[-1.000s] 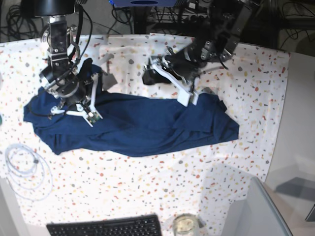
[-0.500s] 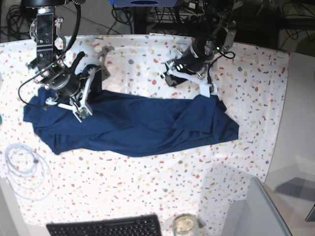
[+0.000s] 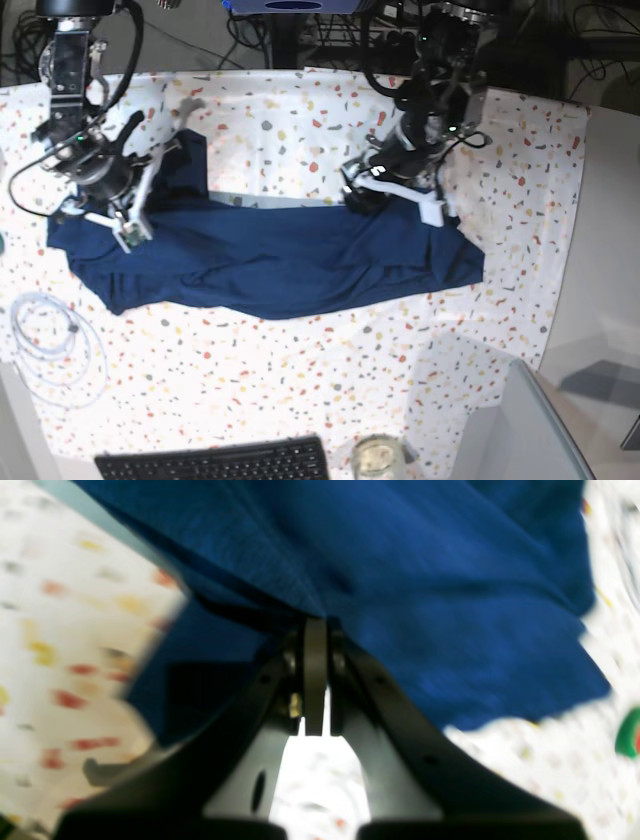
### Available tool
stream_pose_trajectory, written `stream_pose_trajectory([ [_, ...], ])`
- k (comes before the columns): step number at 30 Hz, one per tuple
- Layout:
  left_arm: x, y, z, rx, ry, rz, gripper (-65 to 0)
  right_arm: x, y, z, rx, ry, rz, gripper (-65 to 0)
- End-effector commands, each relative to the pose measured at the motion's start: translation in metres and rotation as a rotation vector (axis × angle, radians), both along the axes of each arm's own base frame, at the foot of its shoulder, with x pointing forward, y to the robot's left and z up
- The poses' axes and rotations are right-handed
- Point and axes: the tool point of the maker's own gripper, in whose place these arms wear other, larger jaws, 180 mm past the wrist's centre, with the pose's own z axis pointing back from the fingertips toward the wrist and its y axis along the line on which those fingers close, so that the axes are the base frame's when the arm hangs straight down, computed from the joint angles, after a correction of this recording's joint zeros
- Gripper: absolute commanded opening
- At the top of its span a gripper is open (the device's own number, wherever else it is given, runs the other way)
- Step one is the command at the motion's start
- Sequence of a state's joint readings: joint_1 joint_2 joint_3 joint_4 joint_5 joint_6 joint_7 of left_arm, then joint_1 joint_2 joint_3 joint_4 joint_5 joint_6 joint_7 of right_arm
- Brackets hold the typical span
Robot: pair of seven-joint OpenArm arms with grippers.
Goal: Layout the t-shirt on the table in an organized manner, then fold the t-shirt properly
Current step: 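Lift the shirt edge with both grippers and spread it apart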
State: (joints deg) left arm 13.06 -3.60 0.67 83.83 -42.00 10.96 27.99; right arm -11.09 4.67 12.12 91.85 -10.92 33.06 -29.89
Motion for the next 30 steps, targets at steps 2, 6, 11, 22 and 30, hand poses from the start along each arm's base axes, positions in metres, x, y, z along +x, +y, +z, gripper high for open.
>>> stream_pose_trajectory([
  [2,0.000,0.036,0.016,0.049,-0.039,0.045,-24.8,0.011,-0.019,0.010,-0.019,-0.030,-0.045,-64.8],
  [6,-0.008,0.064,0.039,0.070,-0.047,0.066,-24.8,0.013,-0.037,0.013,-0.048,-0.022,-0.071,-64.8],
  [11,-0.008,0.059,0.055,0.049,-0.051,0.040,-24.8,0.004,-0.015,0.004,-0.035,0.005,-0.012,-64.8],
  [22,-0.034,0.090,0.046,0.102,-0.006,0.090,-30.6,0.007,0.012,0.058,-0.010,-0.156,-0.001,-64.5],
  [30,-0.063,0.124,0.039,0.148,0.045,0.161,-56.1,0.010,-0.042,0.077,0.138,-0.245,-0.320,-20.6],
])
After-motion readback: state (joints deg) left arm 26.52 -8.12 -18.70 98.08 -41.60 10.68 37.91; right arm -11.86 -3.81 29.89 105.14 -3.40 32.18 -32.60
